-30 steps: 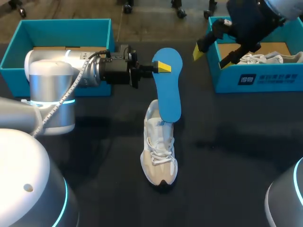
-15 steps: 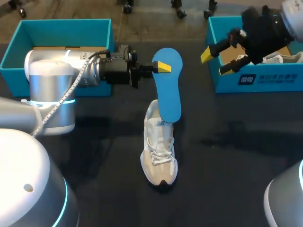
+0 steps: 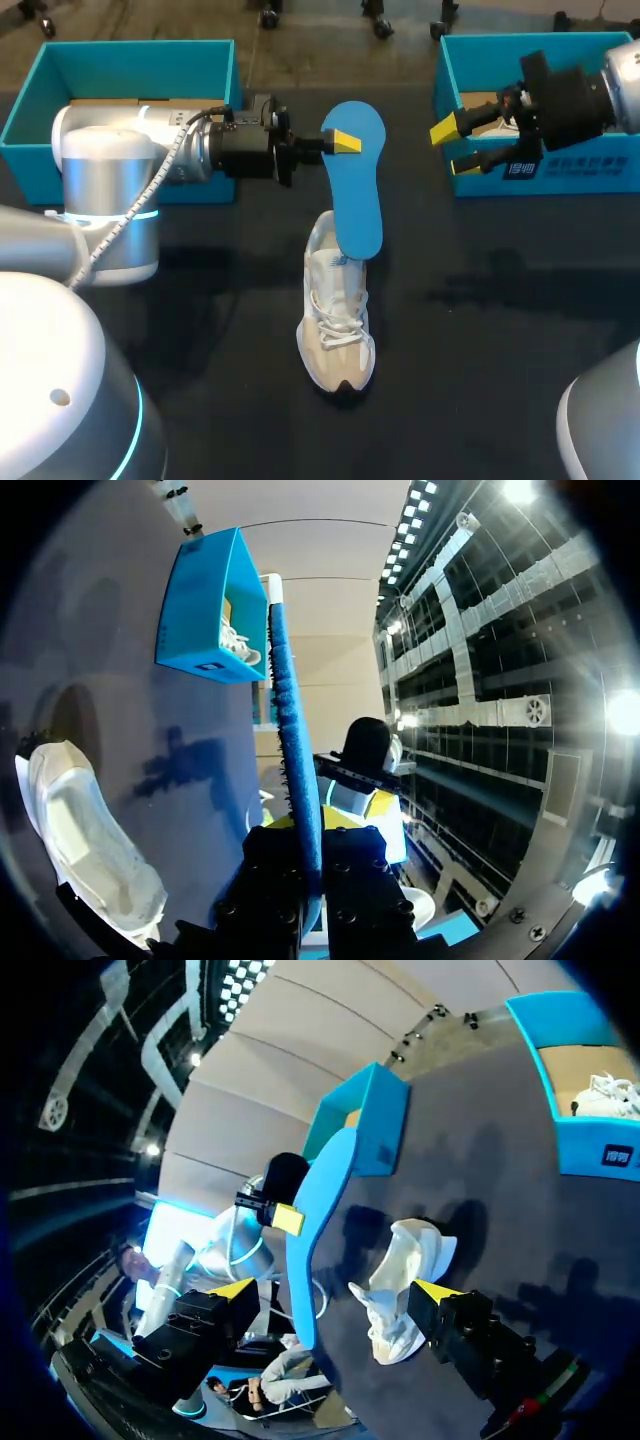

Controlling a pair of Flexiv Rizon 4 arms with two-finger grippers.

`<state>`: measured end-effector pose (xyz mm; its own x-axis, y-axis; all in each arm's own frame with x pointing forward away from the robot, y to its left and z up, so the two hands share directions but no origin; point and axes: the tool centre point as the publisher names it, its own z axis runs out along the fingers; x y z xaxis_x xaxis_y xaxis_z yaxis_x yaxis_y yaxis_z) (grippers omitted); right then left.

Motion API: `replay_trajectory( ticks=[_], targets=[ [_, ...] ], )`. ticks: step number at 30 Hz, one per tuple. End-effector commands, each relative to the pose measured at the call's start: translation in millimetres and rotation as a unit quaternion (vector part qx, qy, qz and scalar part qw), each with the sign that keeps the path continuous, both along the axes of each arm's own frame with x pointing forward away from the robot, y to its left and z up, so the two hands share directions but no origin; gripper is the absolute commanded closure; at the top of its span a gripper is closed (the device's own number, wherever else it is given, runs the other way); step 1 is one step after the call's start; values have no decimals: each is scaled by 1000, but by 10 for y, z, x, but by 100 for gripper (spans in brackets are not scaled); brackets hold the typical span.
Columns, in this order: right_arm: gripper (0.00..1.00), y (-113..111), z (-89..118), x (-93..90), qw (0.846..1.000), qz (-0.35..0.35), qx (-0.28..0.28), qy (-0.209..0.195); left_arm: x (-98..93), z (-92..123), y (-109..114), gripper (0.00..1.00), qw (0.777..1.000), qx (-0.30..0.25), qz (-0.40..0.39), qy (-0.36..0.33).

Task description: Take the shoe out of the shoebox, open the shoe tongue, remove and reinsert the insole, then place the shoe into the shoebox

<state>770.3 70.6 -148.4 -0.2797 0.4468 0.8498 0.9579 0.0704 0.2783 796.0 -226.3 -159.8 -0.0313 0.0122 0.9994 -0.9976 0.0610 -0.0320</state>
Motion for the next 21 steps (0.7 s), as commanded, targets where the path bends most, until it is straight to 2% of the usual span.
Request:
replay_trajectory(
  ticks=[1,8,10,15,21],
  targets=[
    [0,12,-92,-46,999,10,43,0,-9,4,4,100,1000,2,0,0],
    [0,24,-151,-47,997,11,81,-3,-9,4,4,100,1000,2,0,0],
    [0,25,-157,-41,998,8,65,19,-9,4,4,100,1000,2,0,0],
    [0,25,-157,-41,998,8,65,19,-9,4,4,100,1000,2,0,0],
    [0,25,-157,-41,998,8,65,19,-8,6,-6,100,994,-27,-17,-101]
  ],
)
